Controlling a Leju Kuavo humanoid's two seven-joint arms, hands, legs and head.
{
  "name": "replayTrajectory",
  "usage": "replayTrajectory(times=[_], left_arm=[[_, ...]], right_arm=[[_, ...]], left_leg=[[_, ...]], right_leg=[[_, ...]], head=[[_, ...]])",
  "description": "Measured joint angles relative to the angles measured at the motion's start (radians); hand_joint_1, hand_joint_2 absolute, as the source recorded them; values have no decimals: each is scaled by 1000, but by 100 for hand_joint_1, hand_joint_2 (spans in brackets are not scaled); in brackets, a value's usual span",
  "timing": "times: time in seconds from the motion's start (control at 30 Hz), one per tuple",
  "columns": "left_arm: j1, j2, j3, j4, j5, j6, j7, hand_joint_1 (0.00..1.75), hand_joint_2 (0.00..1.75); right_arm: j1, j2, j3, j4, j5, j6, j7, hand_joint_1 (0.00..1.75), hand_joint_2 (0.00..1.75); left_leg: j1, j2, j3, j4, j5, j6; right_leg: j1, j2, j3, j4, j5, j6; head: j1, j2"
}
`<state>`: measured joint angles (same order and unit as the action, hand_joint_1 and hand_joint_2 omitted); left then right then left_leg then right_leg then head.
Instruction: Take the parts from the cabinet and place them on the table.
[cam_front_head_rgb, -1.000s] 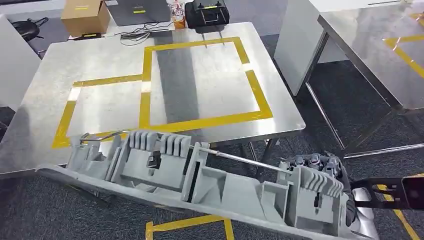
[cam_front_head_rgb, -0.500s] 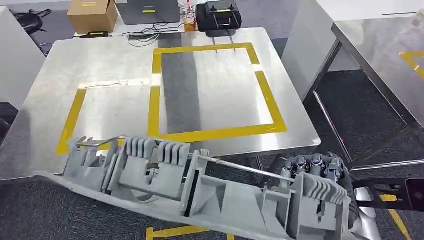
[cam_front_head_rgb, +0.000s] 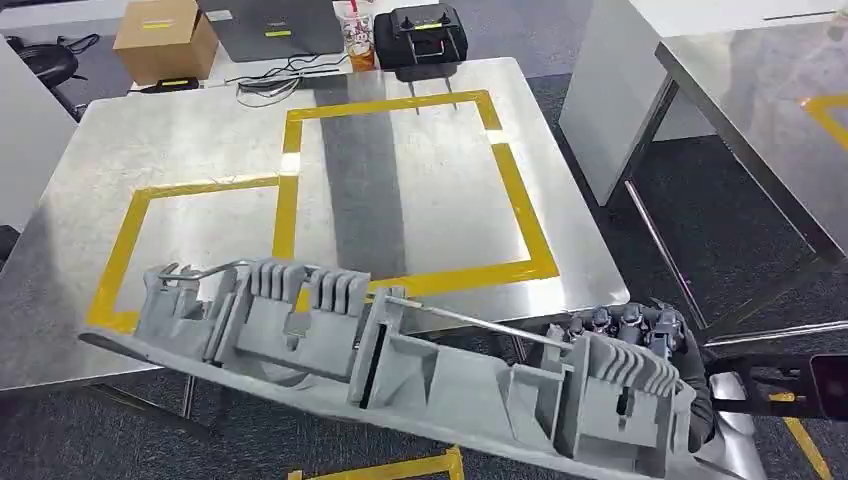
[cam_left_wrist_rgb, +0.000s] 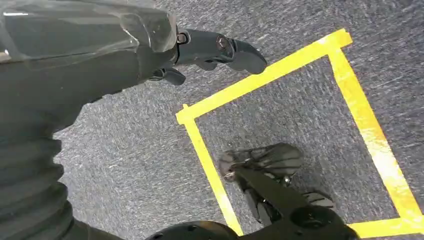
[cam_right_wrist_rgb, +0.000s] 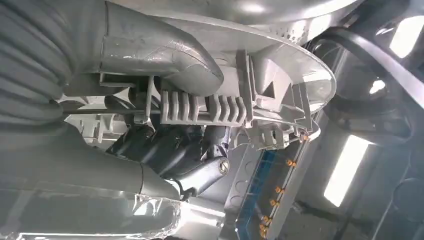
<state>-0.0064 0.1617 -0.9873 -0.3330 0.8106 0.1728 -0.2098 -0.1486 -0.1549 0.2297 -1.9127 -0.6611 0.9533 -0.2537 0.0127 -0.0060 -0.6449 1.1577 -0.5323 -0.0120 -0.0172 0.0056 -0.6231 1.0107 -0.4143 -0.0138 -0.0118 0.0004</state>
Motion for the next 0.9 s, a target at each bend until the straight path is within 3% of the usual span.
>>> replayTrajectory(times=[0.03,0.07,0.1,0.13,0.2,0.23,0.27,0.3,0.37,0.4,0.43,0.47,0.53,0.57,0.63,0.7,0.73,0.77,0.8,0.9], left_arm=[[0,0,0,2,0,-2,-2,0,175],[0,1,1,3,0,-2,-2,0,175],[1,2,2,5,0,-2,-2,0,175],[0,1,4,5,0,-3,-5,0,175],[5,3,8,7,0,-3,-6,0,175],[6,3,11,7,2,-5,-7,0,175],[6,0,14,7,2,-5,-9,0,175],[6,-1,14,7,2,-6,-11,0,175],[10,-3,16,8,5,-11,-14,0,175],[12,-4,17,8,6,-11,-15,0,175],[14,-6,18,8,8,-11,-17,0,175],[15,-8,20,9,10,-12,-17,0,175],[15,-13,25,9,18,-14,-18,0,175],[16,-14,26,9,20,-14,-18,0,175],[18,-16,30,9,25,-13,-19,0,175],[22,-19,32,9,26,-13,-19,0,175],[23,-18,35,9,27,-12,-19,0,175],[25,-20,39,9,27,-12,-20,0,175],[25,-21,40,9,27,-11,-20,0,175],[28,-22,43,8,37,-2,-20,0,175]], right_arm=[[-3,0,-2,0,4,-5,0,166,175],[-7,0,-5,0,10,-8,0,166,175],[-10,-1,-7,0,13,-10,0,166,175],[-11,-2,-10,0,15,-13,0,166,175],[-13,-2,-12,0,25,-21,0,166,175],[-15,-2,-16,-2,31,-24,0,166,175],[-16,-5,-23,-2,35,-27,1,166,175],[-21,-8,-29,-1,37,-30,1,166,175],[-23,-11,-44,-1,53,-39,-1,166,175],[-24,-13,-53,-1,64,-42,-2,166,175],[-28,-16,-64,-1,76,-45,-2,166,175],[-36,-19,-74,-1,87,-50,0,166,175],[-63,-26,-95,-1,106,-60,7,166,175],[-80,-28,-108,-1,114,-66,11,166,175],[-106,-34,-128,1,128,-77,13,166,175],[-126,-41,-148,4,144,-86,14,166,175],[-134,-45,-157,6,147,-90,14,166,175],[-143,-48,-164,7,151,-92,14,166,175],[-149,-50,-170,8,156,-96,13,166,175],[-170,-54,-186,19,172,-125,14,166,175]], left_leg=[[-2,0,40,-95,55,8],[-5,1,60,-149,79,15],[-13,5,50,-143,55,18],[-16,2,53,-145,57,26],[-19,0,54,-149,76,41],[-6,0,76,-170,93,48],[-9,2,81,-179,98,49],[-8,2,81,-180,101,53],[-11,2,79,-179,100,55],[-12,2,78,-178,100,55],[-12,1,78,-178,99,55],[-12,0,79,-177,99,54],[-12,-2,79,-170,94,49],[-13,-2,77,-162,90,43],[-20,-2,70,-156,85,35],[-18,-1,71,-156,86,32],[-17,-1,70,-152,80,25],[-15,-1,60,-137,67,19],[-12,1,38,-86,37,13],[-4,1,-80,149,-56,3]], right_leg=[[2,1,5,0,-2,1],[2,1,7,-1,-3,2],[4,1,9,-3,-2,5],[3,1,7,-4,-4,13],[3,2,13,-9,-3,24],[6,1,12,-7,-6,30],[5,0,2,15,-17,29],[5,0,-21,68,-49,24],[1,0,-98,235,-119,20],[1,0,-125,291,-135,23],[1,0,-128,299,-132,29],[0,0,-107,259,-113,38],[-2,-2,-10,71,-43,56],[-4,-4,29,-12,-29,51],[2,-3,33,-5,-25,33],[5,-1,31,-5,-25,28],[-6,-2,34,-8,-23,21],[-6,-2,36,-8,-24,18],[-7,-2,37,-8,-24,13],[-5,-2,35,-8,-25,10]], head=[[0,0],[1,0],[3,0],[-1,0],[0,0],[0,0],[3,0],[5,0],[4,0],[5,0],[5,0],[5,0],[5,0],[5,0],[4,0],[3,0],[4,0],[4,0],[-3,0],[-3,0]])
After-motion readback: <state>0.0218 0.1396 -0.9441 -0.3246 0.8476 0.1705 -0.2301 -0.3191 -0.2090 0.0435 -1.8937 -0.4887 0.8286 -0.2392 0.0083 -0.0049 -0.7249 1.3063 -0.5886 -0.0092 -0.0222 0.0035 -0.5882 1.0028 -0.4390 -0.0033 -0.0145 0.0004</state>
